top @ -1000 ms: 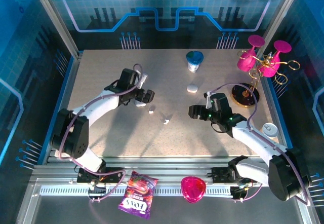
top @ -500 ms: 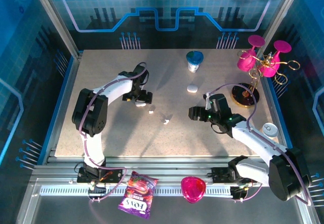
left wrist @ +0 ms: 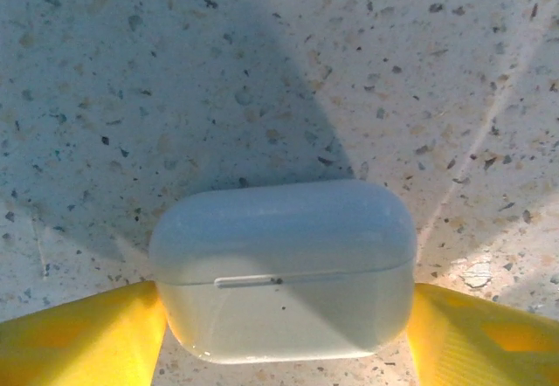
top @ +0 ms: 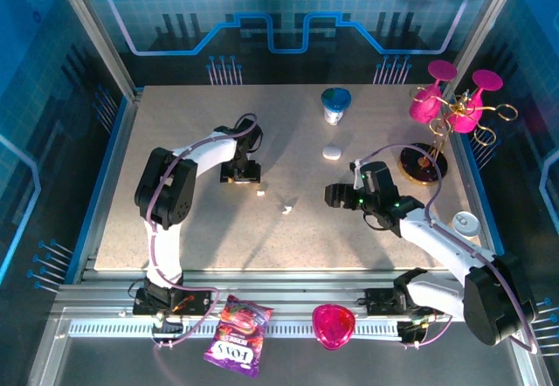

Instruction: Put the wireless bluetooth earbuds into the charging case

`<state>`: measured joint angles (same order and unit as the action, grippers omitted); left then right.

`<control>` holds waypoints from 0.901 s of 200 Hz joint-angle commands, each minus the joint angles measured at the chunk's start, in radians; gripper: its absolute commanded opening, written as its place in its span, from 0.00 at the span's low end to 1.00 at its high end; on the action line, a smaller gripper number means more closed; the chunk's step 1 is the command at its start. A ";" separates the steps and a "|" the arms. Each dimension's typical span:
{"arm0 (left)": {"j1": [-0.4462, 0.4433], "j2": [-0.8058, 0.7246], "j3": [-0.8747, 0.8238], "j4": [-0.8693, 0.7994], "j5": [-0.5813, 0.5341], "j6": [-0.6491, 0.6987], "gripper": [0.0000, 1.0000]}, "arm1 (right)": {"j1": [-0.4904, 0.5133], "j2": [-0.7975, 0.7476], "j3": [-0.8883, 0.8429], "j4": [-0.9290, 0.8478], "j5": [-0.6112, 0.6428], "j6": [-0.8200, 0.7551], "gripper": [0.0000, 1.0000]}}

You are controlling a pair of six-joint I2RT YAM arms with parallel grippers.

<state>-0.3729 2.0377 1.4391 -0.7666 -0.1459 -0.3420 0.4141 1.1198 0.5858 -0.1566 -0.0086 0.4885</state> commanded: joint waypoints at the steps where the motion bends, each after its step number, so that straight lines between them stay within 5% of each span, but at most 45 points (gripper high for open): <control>1: -0.009 0.016 0.018 0.007 -0.016 -0.018 0.71 | 0.012 -0.012 0.012 0.010 -0.009 -0.001 0.86; 54: -0.016 0.014 0.006 0.020 -0.034 -0.014 0.56 | 0.012 -0.014 0.014 0.017 -0.030 0.005 0.86; 105: -0.085 -0.118 -0.057 0.089 0.017 0.077 0.53 | 0.003 -0.041 0.022 0.028 -0.086 0.042 0.85; 180: -0.229 -0.463 -0.296 0.520 0.191 0.331 0.46 | -0.081 -0.109 0.050 0.083 -0.348 0.191 0.82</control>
<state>-0.5591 1.6695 1.2293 -0.4603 -0.0467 -0.1467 0.3458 1.0435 0.5915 -0.1081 -0.2428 0.6228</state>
